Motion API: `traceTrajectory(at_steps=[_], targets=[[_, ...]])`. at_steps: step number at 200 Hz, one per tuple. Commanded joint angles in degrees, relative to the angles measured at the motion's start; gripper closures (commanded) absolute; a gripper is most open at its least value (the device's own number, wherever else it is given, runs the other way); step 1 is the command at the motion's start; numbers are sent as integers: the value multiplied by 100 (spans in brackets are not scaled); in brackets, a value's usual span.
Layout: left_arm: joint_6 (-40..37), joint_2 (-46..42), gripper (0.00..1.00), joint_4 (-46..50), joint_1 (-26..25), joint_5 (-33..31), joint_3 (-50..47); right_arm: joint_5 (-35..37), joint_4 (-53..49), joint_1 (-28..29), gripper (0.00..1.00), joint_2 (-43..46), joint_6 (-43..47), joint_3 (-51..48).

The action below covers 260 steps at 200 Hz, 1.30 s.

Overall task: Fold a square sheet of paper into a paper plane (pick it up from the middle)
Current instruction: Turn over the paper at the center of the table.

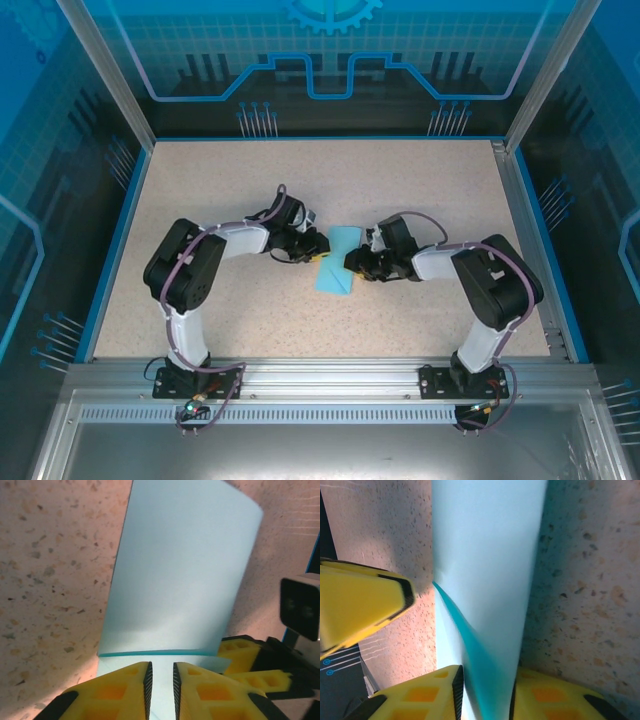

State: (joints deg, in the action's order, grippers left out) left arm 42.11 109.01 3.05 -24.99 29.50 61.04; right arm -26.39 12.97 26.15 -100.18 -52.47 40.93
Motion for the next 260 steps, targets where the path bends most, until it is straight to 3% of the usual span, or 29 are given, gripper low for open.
traceTrajectory(at_steps=[1,32,76,100,126,147,181,198,226,260], targets=[[96,-378,77,10,68,-201,-192,-151,78,82,74,-119,232,182],[28,-801,72,68,114,-475,-388,-285,-162,81,80,15,464,364],[-101,-1418,71,376,167,-858,-416,6,-1626,39,95,562,1248,888],[-180,-1761,70,588,194,-1115,-409,543,-3033,56,98,934,1894,1494],[-220,-2094,69,782,266,-1384,-438,1842,-4683,171,98,1300,2546,2247],[-237,-2334,66,979,299,-1733,-457,3308,-5962,352,98,1277,2762,2956],[-176,-2566,66,1458,386,-2400,-479,5928,-7811,946,97,747,2472,4047],[-21,-2718,62,1519,451,-2686,-612,6703,-8423,1244,97,259,2227,4450],[217,-2793,61,1802,582,-3052,-655,6530,-8501,1634,95,-565,2124,4890],[413,-2857,61,1975,774,-3201,-775,5097,-7904,2082,88,-1583,2032,5511]])
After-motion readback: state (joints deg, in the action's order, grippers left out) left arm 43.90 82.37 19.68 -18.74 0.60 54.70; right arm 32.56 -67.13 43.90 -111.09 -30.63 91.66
